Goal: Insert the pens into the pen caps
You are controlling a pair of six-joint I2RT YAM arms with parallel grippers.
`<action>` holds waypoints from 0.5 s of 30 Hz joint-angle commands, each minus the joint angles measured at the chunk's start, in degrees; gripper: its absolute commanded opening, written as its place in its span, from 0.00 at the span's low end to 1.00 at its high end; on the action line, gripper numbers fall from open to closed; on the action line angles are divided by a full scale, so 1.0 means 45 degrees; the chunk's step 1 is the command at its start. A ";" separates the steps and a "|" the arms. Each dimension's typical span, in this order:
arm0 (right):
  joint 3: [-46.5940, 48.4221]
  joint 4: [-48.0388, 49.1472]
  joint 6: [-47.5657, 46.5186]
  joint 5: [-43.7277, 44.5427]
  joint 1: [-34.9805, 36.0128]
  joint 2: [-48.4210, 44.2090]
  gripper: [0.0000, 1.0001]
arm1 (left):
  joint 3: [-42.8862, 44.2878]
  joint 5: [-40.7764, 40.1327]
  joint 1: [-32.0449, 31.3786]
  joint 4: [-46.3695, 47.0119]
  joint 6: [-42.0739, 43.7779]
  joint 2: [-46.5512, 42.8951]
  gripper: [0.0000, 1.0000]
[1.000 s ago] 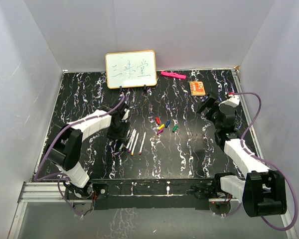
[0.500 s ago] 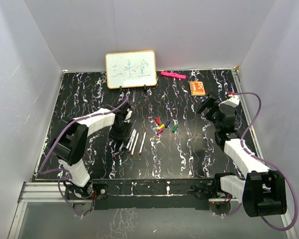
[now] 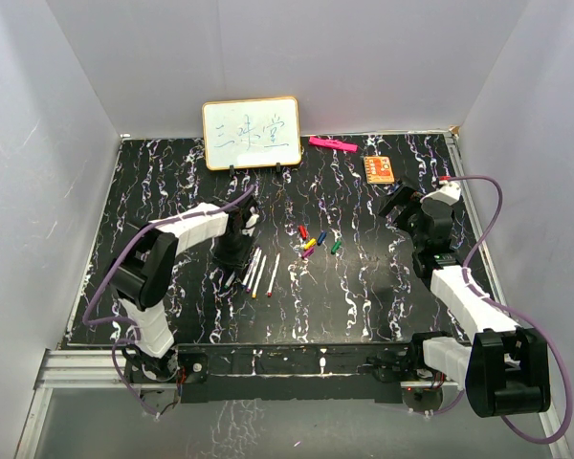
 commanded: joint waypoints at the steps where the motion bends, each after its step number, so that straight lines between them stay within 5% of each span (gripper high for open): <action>1: 0.0568 0.0218 -0.0078 0.0235 -0.0019 -0.0408 0.98 | -0.0362 0.0484 -0.0344 0.0906 -0.0106 0.0541 0.34; 15: 0.0527 0.0252 -0.0073 0.0210 -0.0017 -0.0519 0.98 | -0.0445 0.0600 -0.0673 0.1740 -0.0211 0.1296 0.31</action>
